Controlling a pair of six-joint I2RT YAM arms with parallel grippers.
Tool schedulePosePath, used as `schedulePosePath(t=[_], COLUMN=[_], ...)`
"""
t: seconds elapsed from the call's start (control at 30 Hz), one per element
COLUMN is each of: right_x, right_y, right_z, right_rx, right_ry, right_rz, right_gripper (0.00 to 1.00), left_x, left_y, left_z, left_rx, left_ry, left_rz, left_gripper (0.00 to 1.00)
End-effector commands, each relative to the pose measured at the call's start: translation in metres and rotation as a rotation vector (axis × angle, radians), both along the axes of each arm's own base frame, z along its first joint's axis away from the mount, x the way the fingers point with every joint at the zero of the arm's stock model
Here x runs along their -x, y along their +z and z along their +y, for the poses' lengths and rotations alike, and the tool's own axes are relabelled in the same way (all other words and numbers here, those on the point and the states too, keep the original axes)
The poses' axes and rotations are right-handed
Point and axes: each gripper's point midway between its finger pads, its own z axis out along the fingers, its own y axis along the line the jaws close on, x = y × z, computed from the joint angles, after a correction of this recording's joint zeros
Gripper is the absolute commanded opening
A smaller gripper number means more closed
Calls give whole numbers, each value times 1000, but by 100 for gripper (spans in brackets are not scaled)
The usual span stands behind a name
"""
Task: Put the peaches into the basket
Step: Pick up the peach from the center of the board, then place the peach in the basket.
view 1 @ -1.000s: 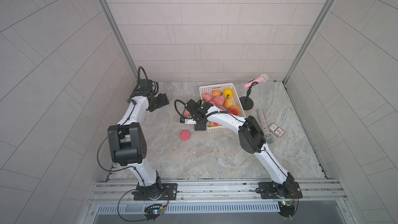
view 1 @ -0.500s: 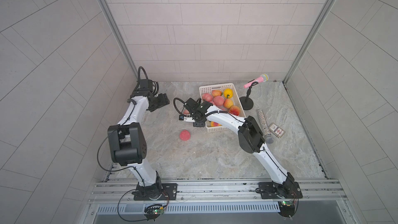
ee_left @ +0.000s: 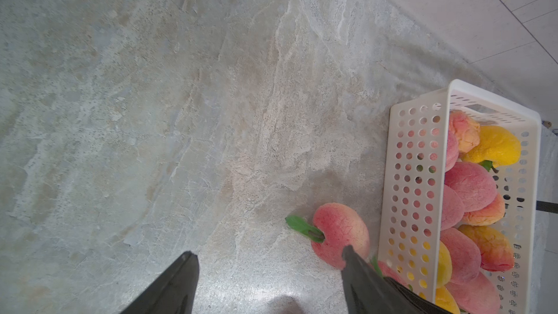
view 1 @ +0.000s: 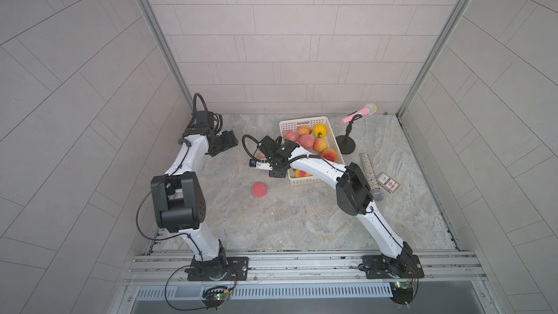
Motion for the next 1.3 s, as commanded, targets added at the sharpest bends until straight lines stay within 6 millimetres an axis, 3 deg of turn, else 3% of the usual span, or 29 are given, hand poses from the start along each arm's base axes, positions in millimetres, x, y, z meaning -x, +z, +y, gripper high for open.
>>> schedulePosePath(t=[0.0, 0.07, 0.2, 0.4, 0.63, 0.77, 0.97, 1.27], right_x=[16, 20, 28, 34, 26, 22, 12, 17], right_y=[76, 97, 121, 138, 111, 92, 61, 31], right_z=[8, 7, -5, -51, -129, -158, -177, -176], right_rx=[-180, -240, -296, -342, -339, -355, -346, -314], right_ry=[-20, -28, -59, -181, -432, -542, -637, -660], right_rz=[-25, -42, -73, -96, -98, -77, -22, 61], right_gripper=[26, 26, 26, 26, 26, 26, 27, 27], left_x=[0, 0, 0, 0, -2, -2, -2, -2], left_y=[-3, -2, -2, -3, -3, -3, -4, -5], left_z=[-1, -1, -2, -3, -6, -7, -9, -9], left_rx=[6, 6, 8, 19, 38, 44, 50, 50], left_ry=[-3, -3, -5, -6, -9, -10, -15, -17], left_rz=[3, 1, 1, 1, -4, -4, -4, -2], left_gripper=[81, 81, 81, 80, 80, 80, 80, 80])
